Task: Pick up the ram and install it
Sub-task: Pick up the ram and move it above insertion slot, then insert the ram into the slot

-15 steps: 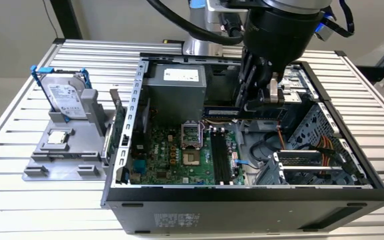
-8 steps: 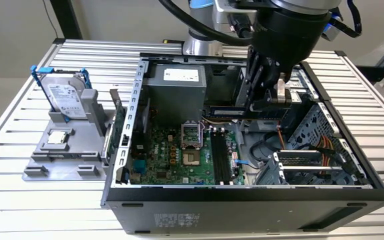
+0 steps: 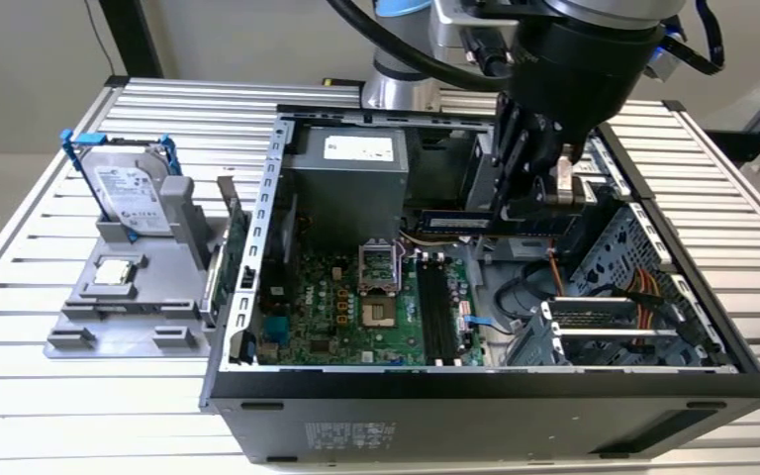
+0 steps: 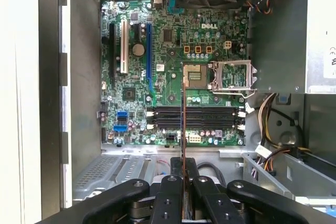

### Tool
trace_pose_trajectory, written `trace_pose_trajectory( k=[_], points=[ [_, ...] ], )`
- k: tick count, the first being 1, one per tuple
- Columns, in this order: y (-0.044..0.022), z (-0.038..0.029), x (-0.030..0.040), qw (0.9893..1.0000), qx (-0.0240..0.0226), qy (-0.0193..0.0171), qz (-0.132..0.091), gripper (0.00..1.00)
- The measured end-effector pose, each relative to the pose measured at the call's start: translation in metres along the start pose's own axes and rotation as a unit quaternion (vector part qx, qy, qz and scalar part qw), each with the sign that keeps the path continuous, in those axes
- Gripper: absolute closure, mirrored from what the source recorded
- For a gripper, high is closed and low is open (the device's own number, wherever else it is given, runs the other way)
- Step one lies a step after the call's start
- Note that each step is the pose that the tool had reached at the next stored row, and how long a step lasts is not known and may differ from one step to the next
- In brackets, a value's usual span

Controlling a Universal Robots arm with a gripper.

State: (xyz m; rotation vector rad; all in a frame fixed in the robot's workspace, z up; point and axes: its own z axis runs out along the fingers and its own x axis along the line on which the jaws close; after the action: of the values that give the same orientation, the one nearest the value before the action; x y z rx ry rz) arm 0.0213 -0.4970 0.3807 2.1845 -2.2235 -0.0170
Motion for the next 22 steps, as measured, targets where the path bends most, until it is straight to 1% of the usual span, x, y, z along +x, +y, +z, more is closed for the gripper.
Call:
trace_pose_trajectory(
  k=[5,10,22],
  points=[
    [-0.0002,0.0000,-0.0001,1.0000,0.0000,0.0000,0.000,1.00],
    [-0.0002,-0.0001,-0.0019,1.0000,0.0000,0.0000,0.000,1.00],
    [0.0000,-0.0001,-0.0124,1.0000,0.0000,0.0000,0.000,1.00]
  ],
)
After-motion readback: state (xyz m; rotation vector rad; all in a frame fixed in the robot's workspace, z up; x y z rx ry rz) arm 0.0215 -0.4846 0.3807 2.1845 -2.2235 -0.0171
